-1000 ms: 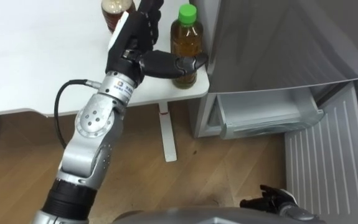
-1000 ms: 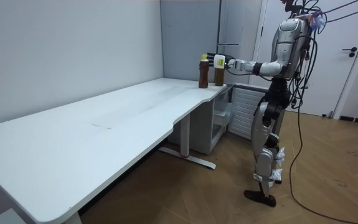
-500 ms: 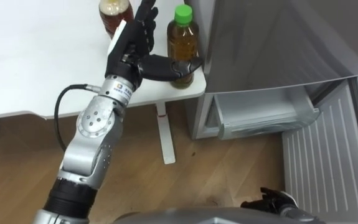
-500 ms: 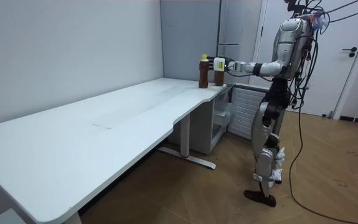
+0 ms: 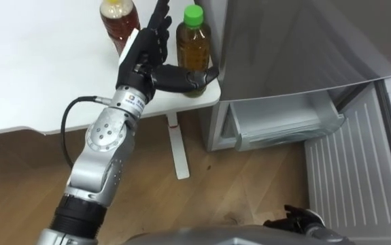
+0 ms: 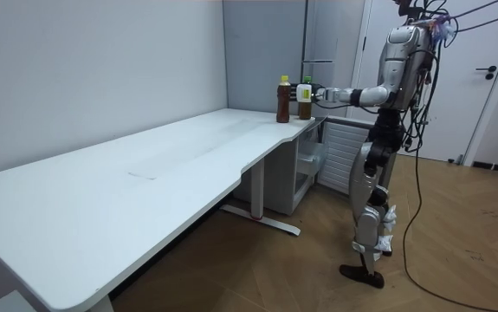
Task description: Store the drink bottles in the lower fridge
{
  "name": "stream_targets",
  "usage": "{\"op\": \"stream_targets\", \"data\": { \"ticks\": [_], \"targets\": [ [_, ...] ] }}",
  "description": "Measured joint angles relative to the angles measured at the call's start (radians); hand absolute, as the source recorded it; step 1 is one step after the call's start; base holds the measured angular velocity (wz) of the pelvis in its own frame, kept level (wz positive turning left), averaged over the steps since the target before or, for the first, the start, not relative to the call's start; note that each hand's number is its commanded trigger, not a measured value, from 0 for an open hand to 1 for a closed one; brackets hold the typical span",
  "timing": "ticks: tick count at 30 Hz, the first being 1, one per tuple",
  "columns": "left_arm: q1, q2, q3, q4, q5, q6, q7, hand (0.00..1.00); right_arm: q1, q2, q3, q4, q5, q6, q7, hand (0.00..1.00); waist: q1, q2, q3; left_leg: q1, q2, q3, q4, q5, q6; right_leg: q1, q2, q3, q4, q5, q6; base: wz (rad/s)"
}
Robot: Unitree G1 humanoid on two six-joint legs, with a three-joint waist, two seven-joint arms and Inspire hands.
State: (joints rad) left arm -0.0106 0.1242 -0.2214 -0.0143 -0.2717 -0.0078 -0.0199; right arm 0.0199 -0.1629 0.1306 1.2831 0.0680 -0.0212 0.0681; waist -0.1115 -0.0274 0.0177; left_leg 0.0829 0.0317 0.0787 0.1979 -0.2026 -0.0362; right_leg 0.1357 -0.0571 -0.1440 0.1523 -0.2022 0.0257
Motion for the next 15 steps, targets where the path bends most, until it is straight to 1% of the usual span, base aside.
{"op": "stream_targets", "data": {
  "ticks": [4, 9, 11, 12, 13, 15],
  "targets": [
    [-0.018, 0.0, 0.0, 0.016, 0.0, 0.001, 0.012, 0.0, 0.0, 0.001, 0.0, 0.001, 0.0, 0.0, 0.0, 0.0, -0.001, -0.004, 0.0023, 0.001, 0.0, 0.001, -0.001, 0.0, 0.0, 0.0, 0.0, 0.0, -0.001, 0.0, 0.0, 0.0],
    [-0.04, -0.001, 0.0, 0.026, 0.0, 0.001, 0.012, 0.0, 0.0, 0.002, 0.0, 0.0, 0.0, 0.0, 0.0, 0.0, -0.003, -0.004, 0.0026, 0.001, 0.0, 0.001, -0.003, 0.0, 0.0, 0.0, 0.0, 0.001, -0.001, 0.0, 0.0, 0.0],
    [-0.04, -0.001, -0.001, 0.027, 0.0, 0.001, 0.012, 0.09, 0.0, 0.002, 0.0, 0.0, 0.0, 0.0, 0.0, 0.0, -0.003, -0.004, 0.0026, 0.002, 0.0, 0.001, -0.003, 0.0, 0.0, 0.0, 0.0, 0.002, -0.001, 0.0, 0.0, 0.0],
    [-0.04, -0.001, -0.001, 0.028, 0.001, 0.001, 0.012, 0.21, 0.0, 0.002, 0.0, 0.0, -0.001, 0.0, 0.0, 0.0, -0.005, -0.004, 0.0027, 0.003, 0.0, 0.002, -0.003, 0.0, 0.0, 0.0, 0.0, 0.002, -0.002, 0.0, 0.0, 0.0],
    [-0.04, -0.001, -0.001, 0.028, 0.001, 0.001, 0.011, 0.57, 0.0, 0.002, -0.001, 0.0, -0.003, 0.0, 0.0, 0.0, -0.005, -0.004, 0.0027, 0.003, 0.0, 0.002, -0.003, 0.0, 0.0, 0.0, 0.0, 0.002, -0.002, 0.0, 0.0, 0.0],
    [-0.04, -0.001, 0.0, 0.028, 0.001, 0.001, 0.01, 0.98, 0.0, 0.002, -0.001, 0.0, -0.006, -0.001, 0.0, 0.0, -0.005, -0.004, 0.0027, 0.004, 0.0, 0.003, -0.003, 0.0, 0.0, 0.0, 0.0, 0.002, -0.002, 0.0, 0.0, 0.0]
  ]
}}
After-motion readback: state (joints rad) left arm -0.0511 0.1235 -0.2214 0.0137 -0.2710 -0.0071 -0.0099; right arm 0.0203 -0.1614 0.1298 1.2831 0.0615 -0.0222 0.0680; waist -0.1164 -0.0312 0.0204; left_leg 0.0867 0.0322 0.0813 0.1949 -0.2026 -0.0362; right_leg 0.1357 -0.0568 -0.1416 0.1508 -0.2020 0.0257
